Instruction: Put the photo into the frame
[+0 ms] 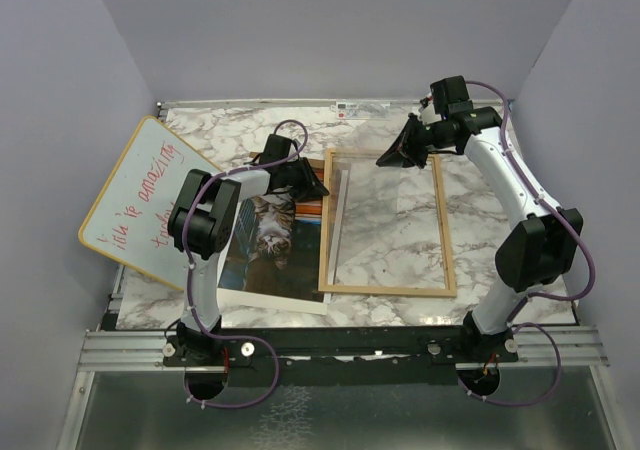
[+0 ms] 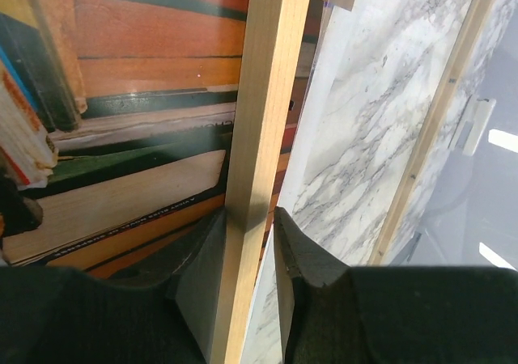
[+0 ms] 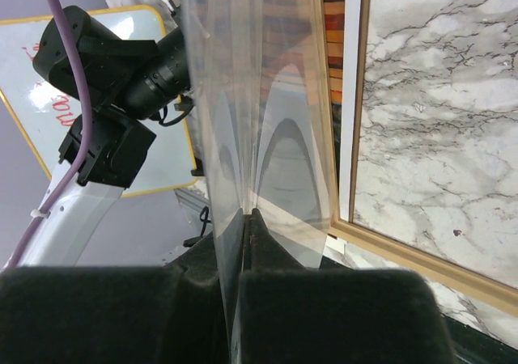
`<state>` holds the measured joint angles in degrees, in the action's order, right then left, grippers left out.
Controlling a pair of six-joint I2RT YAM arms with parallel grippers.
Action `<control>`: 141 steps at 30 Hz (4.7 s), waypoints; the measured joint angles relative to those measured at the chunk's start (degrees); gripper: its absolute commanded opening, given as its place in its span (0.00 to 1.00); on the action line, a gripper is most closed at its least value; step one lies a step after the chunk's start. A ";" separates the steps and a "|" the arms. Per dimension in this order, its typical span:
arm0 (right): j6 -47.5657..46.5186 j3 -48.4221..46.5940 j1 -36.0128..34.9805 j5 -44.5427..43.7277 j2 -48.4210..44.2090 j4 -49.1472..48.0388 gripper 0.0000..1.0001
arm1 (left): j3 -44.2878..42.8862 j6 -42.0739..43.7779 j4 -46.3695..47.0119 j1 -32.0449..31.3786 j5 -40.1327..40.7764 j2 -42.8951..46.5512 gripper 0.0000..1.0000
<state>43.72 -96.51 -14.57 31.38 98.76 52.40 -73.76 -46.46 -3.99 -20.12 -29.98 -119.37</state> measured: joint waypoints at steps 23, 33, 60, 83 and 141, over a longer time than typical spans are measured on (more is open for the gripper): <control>-0.09 1.22 0.00 0.87 0.00 -2.14 0.01 | -0.07 0.07 0.00 0.00 -0.24 -0.28 0.29; -0.52 2.69 0.00 2.69 0.00 -4.07 0.01 | -0.31 0.09 -0.02 0.00 -0.46 -0.48 0.29; -8.22 5.92 1.27 -1.68 0.00 -0.28 0.01 | -0.61 0.22 -0.31 0.00 -0.44 -0.63 0.28; -12.76 5.95 3.67 -2.08 0.00 0.42 0.01 | -1.53 0.85 -1.20 0.00 -0.48 -1.03 0.24; -22.71 14.05 8.22 8.00 0.02 -1.95 0.01 | -6.45 2.43 -4.63 -0.26 -0.85 -3.61 0.18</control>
<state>21.02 -82.46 -6.35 39.38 98.78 50.46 -80.20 -44.03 -8.62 -20.38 -30.83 -122.98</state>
